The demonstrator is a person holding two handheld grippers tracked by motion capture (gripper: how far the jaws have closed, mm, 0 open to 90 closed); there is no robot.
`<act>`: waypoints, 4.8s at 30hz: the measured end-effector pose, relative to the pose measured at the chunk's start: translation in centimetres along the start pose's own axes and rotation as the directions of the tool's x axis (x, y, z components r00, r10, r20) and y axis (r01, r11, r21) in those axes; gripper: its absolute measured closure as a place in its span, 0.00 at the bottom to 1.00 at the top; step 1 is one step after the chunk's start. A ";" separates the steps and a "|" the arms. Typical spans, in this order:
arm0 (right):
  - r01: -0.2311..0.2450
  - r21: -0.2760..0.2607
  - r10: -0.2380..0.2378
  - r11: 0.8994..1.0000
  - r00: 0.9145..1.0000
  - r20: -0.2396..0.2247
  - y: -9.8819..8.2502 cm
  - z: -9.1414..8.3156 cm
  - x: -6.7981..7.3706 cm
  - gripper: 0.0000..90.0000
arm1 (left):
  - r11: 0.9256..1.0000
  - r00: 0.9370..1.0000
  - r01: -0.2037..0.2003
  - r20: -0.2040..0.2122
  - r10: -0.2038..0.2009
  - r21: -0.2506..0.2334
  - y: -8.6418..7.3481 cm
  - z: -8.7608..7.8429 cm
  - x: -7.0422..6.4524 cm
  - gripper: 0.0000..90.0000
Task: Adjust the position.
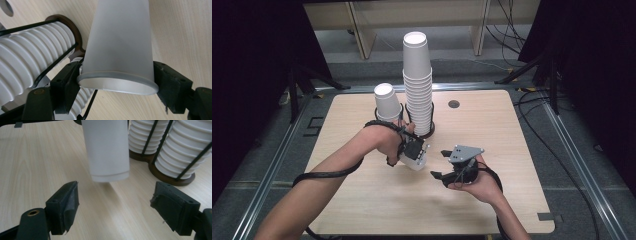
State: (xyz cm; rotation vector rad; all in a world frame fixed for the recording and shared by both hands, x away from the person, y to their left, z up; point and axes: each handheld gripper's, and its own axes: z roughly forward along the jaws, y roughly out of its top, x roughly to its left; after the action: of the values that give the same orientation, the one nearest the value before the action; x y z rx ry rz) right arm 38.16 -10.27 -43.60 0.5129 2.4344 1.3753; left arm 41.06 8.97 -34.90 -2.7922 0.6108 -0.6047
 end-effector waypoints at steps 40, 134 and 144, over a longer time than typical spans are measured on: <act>-0.079 -0.053 0.077 0.995 0.996 -0.045 0.5 5.6 0.5 0.25 | 0.999 0.999 -0.047 -0.009 0.047 -0.024 1.1 -0.1 0.3 0.28; -0.222 -0.236 0.289 0.946 0.908 0.303 -5.2 -1.9 -2.5 0.32 | 0.716 0.882 0.346 -0.050 -0.469 -0.606 -5.8 3.3 -6.3 0.08; -0.231 -0.258 0.306 0.938 0.901 0.307 -5.1 -2.2 -2.1 0.32 | 0.529 0.767 0.486 0.050 -0.639 -0.695 -6.2 4.7 -8.4 0.07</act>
State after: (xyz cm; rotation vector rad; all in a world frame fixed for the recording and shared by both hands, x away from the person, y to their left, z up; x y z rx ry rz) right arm 38.25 -15.30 -46.68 0.9757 1.9610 1.4879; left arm 38.28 18.76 -40.17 -3.6976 -0.1695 -0.9747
